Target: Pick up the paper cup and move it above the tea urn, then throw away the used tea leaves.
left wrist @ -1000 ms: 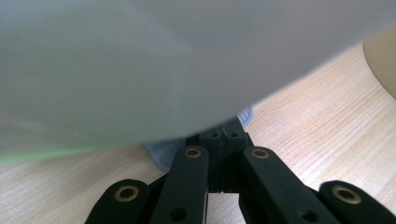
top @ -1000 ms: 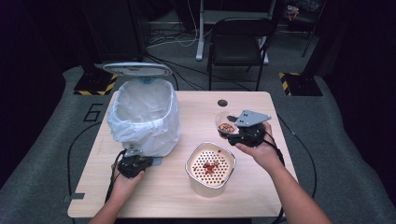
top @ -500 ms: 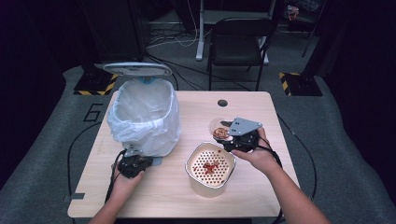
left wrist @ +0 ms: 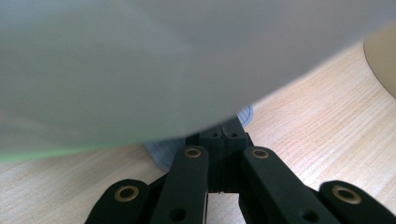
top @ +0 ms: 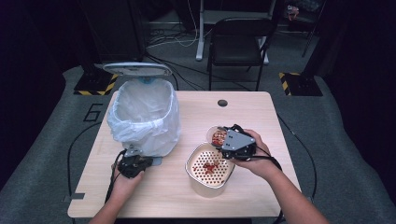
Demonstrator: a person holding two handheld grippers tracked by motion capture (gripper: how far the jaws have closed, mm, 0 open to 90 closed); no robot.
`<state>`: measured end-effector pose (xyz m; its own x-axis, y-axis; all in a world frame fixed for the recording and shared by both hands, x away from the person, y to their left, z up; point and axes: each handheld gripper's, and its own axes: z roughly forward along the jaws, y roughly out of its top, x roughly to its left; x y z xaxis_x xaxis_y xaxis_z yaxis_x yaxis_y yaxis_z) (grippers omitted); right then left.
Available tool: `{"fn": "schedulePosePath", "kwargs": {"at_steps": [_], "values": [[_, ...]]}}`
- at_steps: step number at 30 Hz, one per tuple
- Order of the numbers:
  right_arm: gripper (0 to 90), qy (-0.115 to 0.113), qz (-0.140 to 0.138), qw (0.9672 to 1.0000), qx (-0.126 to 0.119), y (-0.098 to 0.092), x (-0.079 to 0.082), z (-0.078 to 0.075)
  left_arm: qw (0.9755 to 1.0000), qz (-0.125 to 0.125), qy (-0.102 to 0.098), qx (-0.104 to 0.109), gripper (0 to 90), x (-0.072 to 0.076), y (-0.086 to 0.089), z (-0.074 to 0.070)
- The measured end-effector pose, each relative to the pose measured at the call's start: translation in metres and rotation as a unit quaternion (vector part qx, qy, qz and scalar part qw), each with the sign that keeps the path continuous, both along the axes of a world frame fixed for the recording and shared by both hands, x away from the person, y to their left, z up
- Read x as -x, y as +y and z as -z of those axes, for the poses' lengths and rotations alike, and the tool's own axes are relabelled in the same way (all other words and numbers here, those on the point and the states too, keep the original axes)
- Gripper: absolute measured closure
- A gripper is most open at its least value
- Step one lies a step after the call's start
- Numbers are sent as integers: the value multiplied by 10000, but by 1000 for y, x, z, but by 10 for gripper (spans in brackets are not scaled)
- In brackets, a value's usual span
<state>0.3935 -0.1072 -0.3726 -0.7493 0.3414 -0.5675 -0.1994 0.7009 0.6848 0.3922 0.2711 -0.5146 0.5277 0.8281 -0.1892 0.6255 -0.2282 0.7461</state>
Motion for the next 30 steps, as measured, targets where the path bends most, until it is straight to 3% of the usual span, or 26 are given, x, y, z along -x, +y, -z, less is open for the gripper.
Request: {"fn": "schedulePosePath", "kwargs": {"at_steps": [10,20,24,30], "values": [[422,-538,-165,9978,359,5,11,2,10000,0,0,7,900,0,0,0],[422,-1081,-243,9896,915,12,20,7,10000,11,2,-12,900,0,0,0],[422,-1316,-269,9833,1230,16,24,9,10000,14,-3,1,900,0,0,0],[424,-1744,-326,9703,1645,21,31,12,10000,0,4,28,900,0,0,0]]}}
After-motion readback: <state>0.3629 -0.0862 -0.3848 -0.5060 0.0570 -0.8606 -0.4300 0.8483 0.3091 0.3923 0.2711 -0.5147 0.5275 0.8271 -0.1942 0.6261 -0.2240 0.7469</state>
